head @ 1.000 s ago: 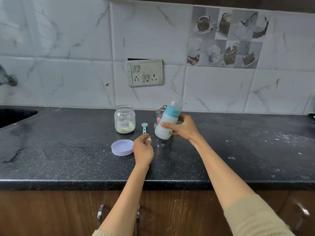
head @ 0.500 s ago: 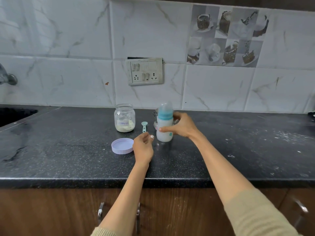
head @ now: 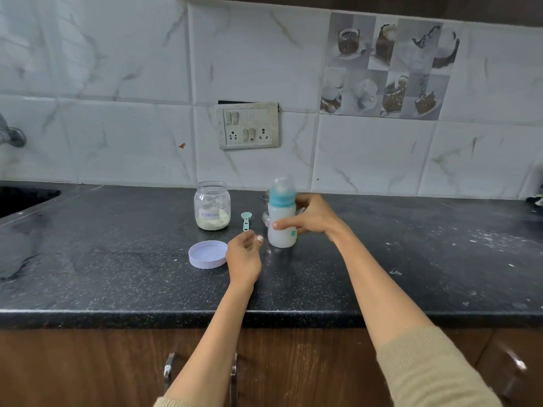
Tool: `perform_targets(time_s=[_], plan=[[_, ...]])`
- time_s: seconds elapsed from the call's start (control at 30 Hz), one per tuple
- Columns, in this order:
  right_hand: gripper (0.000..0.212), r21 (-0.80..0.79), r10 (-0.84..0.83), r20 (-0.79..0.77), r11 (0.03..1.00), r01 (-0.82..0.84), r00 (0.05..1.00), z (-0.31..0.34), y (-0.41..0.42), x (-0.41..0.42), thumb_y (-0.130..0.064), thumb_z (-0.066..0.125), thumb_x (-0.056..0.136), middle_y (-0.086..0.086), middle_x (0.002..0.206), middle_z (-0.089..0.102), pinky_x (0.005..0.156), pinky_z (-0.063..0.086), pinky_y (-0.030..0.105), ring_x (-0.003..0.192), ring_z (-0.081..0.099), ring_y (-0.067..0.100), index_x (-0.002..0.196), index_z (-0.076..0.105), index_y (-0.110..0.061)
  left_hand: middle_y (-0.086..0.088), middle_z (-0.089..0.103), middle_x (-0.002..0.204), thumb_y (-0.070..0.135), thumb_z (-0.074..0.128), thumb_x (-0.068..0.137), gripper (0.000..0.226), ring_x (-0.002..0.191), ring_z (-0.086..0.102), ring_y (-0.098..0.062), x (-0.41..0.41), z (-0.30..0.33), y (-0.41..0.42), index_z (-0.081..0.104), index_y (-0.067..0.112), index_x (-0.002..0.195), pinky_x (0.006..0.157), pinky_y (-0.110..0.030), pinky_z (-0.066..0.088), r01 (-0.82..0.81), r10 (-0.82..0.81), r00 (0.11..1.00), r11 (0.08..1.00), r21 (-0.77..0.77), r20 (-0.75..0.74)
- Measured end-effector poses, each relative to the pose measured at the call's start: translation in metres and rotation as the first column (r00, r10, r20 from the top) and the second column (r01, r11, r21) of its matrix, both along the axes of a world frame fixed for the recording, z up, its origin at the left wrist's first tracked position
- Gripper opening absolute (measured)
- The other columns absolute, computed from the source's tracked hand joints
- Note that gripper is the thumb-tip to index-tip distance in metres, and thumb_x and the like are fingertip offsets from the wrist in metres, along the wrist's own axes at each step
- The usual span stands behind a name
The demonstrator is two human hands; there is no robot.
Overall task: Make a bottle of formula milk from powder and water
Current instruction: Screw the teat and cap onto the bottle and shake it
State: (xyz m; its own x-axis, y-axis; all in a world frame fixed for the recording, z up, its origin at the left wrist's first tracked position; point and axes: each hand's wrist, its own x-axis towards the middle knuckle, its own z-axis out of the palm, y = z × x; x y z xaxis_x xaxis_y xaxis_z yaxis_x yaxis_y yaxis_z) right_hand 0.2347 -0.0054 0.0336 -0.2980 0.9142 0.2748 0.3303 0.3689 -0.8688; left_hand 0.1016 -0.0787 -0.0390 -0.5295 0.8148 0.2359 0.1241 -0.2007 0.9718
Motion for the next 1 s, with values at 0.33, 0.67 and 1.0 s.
perform_targets(time_s=[0.33, 0.67, 1.0], plan=[[0.063, -0.108, 0.005, -0.003, 0.994, -0.005, 1.000, 0.004, -0.009, 0.000, -0.017, 0.089, 0.060, 0.002, 0.109, 0.067, 0.074, 0.060, 0.041, 0.099, 0.066, 0.019, 0.117, 0.064, -0.011, -0.016, 0.058, 0.128, 0.011, 0.057, 0.092, 0.039, 0.115, 0.055, -0.020, 0.001, 0.000, -0.002, 0.051, -0.003, 0.129, 0.091, -0.021, 0.039, 0.004, -0.004, 1.000, 1.000, 0.004, 0.001], [0.061, -0.085, -0.024, -0.038, 0.996, 0.021, 0.999, -0.007, -0.006, 0.002, -0.015, 0.088, 0.062, 0.004, 0.112, 0.066, 0.075, 0.060, 0.043, 0.099, 0.065, 0.020, 0.117, 0.062, -0.011, -0.016, 0.058, 0.128, 0.013, 0.057, 0.093, 0.039, 0.116, 0.055, -0.022, 0.000, -0.001, -0.001, 0.052, -0.003, 0.128, 0.093, -0.023, 0.039, 0.004, -0.004, 1.000, 1.000, 0.016, -0.006], [0.067, -0.022, -0.041, -0.019, 0.999, 0.041, 0.999, -0.006, 0.000, -0.001, -0.022, 0.090, 0.056, -0.002, 0.107, 0.065, 0.077, 0.060, 0.043, 0.100, 0.064, 0.019, 0.117, 0.063, -0.013, -0.015, 0.058, 0.128, 0.012, 0.057, 0.093, 0.039, 0.117, 0.055, -0.021, 0.000, 0.000, -0.001, 0.052, -0.003, 0.129, 0.091, -0.022, 0.038, 0.003, -0.003, 1.000, 1.000, 0.008, -0.004]])
